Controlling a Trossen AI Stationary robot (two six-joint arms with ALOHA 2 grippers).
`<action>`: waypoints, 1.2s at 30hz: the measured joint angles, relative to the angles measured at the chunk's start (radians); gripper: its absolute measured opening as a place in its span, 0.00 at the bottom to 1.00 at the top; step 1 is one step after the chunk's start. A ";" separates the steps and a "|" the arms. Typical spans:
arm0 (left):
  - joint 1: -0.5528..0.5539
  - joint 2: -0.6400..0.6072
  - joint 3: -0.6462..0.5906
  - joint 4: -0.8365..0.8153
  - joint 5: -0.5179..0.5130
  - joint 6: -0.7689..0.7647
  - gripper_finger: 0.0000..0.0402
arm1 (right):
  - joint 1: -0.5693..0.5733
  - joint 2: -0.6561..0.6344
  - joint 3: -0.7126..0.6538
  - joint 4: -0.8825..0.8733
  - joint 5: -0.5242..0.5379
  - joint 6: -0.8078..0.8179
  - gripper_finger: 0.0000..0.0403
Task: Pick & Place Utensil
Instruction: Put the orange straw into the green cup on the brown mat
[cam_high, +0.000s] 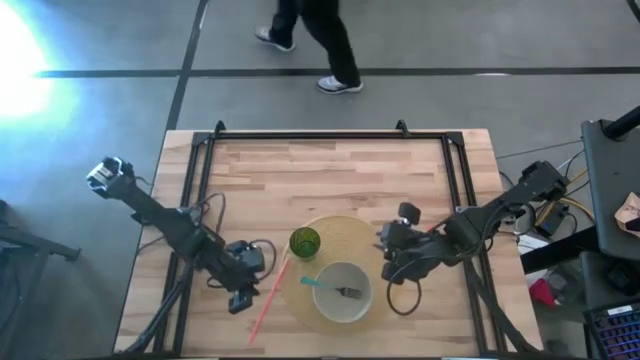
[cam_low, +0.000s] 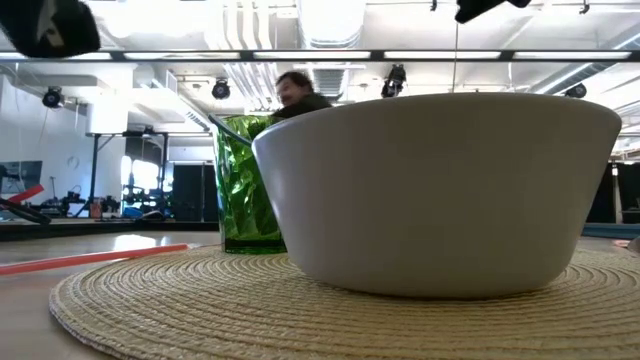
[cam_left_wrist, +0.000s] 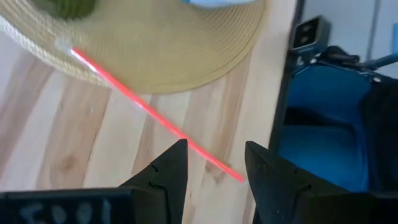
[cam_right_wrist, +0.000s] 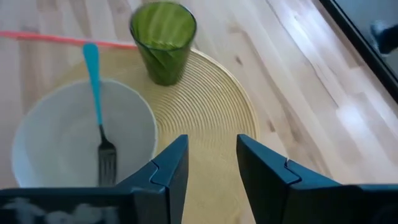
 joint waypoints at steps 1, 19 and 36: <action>-0.004 0.013 0.000 -0.001 0.001 -0.015 0.38 | 0.000 0.000 0.000 -0.014 0.000 0.003 0.32; -0.095 0.207 0.000 0.007 -0.032 -0.400 0.38 | 0.000 0.003 -0.001 -0.059 0.000 0.049 0.32; -0.095 0.326 0.000 0.124 -0.195 -0.484 0.38 | 0.000 0.002 -0.023 -0.059 -0.001 0.086 0.30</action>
